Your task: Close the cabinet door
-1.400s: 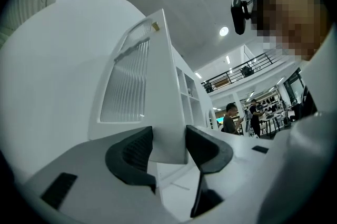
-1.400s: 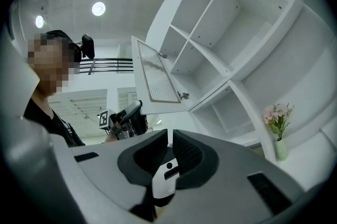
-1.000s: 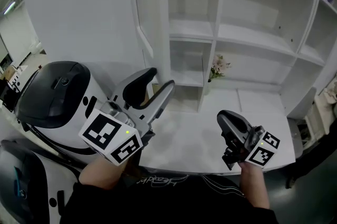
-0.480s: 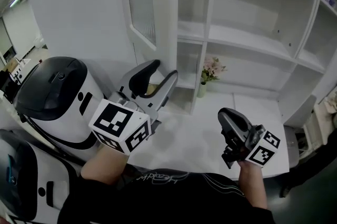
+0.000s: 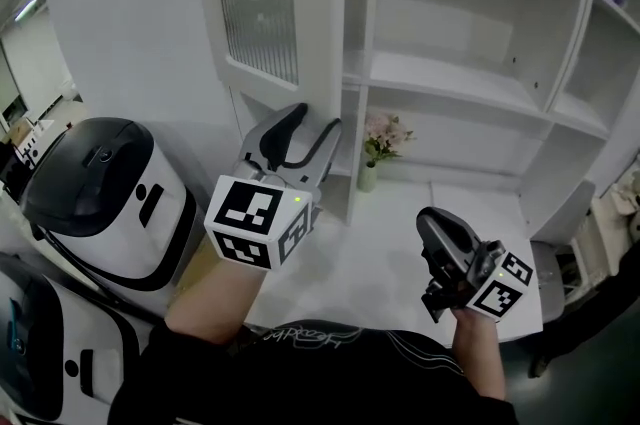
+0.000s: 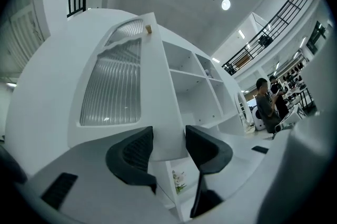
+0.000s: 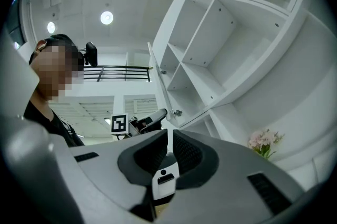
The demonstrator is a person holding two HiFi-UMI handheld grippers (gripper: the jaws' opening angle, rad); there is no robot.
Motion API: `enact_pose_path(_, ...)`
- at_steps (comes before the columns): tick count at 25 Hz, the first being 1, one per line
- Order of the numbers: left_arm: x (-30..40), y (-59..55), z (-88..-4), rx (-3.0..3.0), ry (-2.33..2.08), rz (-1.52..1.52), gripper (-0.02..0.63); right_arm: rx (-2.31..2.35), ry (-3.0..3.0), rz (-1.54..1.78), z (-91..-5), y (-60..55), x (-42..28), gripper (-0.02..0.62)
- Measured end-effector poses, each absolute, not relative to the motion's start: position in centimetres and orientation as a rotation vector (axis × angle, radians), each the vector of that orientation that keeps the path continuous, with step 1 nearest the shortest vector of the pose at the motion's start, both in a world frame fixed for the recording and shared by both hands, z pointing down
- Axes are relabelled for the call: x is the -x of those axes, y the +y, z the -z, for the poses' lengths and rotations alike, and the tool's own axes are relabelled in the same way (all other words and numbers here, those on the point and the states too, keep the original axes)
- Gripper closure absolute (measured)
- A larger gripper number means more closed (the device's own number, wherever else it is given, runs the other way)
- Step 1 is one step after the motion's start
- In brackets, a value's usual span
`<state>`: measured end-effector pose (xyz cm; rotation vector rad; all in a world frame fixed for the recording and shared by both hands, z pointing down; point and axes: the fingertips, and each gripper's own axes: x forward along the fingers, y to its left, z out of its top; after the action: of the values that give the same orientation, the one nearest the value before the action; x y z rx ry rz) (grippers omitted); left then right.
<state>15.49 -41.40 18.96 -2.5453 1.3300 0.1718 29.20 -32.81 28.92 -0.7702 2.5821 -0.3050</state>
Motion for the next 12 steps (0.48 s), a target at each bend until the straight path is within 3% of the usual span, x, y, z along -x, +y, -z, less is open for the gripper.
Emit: enact_pose_path(12,-18.4,-45.3,-19.1,2.510,1.386,-0.138,0.396,0.827,2.580,0.300,-29.5,-33.5,-31.6,0.537)
